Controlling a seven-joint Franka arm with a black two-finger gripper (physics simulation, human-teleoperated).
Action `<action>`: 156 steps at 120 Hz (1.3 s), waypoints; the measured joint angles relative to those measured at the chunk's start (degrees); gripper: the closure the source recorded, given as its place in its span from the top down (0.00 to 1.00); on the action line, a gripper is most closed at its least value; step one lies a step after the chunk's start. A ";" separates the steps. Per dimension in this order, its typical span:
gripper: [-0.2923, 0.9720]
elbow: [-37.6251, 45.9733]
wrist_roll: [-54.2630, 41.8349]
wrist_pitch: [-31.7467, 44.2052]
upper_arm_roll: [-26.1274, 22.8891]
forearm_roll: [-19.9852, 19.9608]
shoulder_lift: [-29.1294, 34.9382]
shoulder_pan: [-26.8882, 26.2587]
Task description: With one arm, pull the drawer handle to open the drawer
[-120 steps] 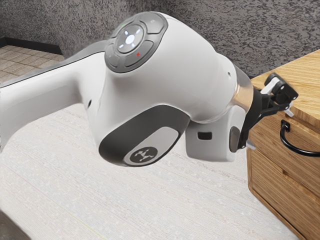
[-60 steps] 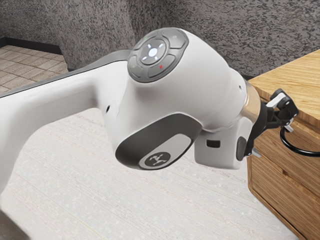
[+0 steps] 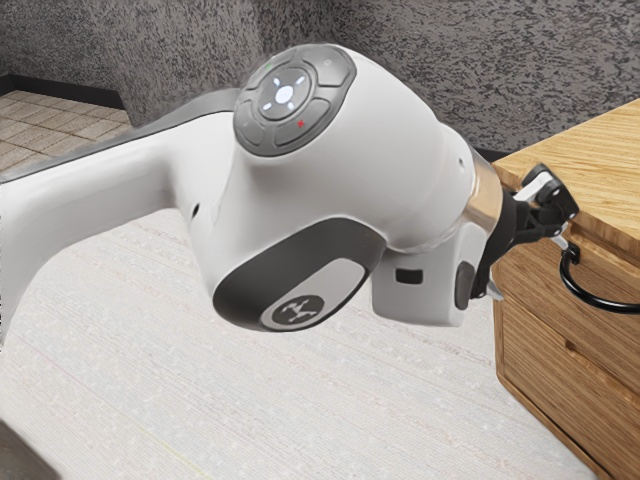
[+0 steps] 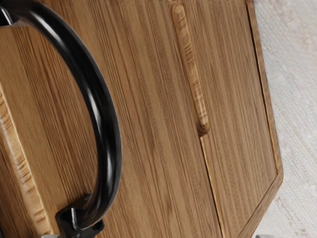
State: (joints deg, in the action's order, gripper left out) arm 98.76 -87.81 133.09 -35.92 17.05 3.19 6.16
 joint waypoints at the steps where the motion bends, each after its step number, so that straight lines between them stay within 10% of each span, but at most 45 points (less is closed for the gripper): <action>1: 0.62 -0.01 0.00 0.00 -0.13 0.00 -0.04 0.01; 156: 0.57 2.70 -0.08 -0.29 -1.51 -0.15 -0.85 -0.80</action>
State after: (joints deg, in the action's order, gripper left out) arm 101.47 -87.89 132.80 -37.43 16.90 2.35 5.36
